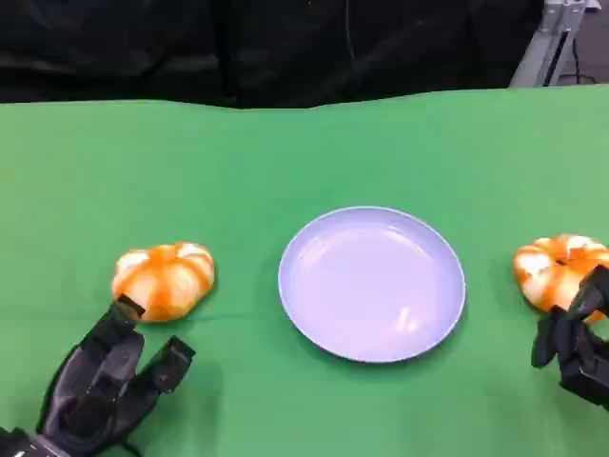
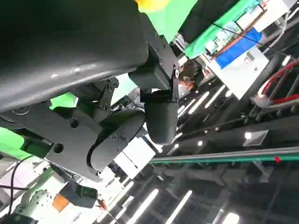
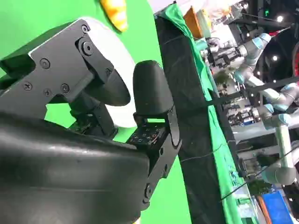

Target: Grasp the bread from the table and place it into the plate.

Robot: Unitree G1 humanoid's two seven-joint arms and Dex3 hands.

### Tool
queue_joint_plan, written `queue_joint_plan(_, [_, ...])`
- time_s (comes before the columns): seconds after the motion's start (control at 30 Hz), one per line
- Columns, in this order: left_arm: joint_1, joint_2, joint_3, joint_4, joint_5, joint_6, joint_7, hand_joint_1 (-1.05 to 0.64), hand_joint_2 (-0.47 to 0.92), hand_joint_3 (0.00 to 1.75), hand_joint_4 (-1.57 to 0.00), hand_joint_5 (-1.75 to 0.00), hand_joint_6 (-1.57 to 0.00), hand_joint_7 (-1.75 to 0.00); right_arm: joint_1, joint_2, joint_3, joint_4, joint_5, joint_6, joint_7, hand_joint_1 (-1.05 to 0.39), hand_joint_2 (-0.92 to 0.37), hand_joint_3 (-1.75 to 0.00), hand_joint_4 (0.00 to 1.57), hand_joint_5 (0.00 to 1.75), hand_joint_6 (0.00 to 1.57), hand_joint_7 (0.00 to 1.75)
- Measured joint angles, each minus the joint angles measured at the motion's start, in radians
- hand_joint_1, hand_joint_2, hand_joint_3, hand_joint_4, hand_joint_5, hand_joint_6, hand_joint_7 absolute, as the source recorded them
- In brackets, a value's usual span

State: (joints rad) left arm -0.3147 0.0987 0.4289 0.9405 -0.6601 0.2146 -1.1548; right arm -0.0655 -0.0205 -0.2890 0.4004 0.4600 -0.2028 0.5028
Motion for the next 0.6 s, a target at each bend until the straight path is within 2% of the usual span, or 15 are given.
queue_joint_plan(0.6, [0.000, -0.001, -0.003, -0.002, 0.005, -0.012, 0.002, -0.17, 0.60, 1.07, -0.83, -1.75, -0.84, -1.50, 0.000, 0.000, 0.000, -0.001, 0.001, 0.000, 0.000, -0.05, -0.40, -1.50, 0.93, 1.75, 0.77, 1.72])
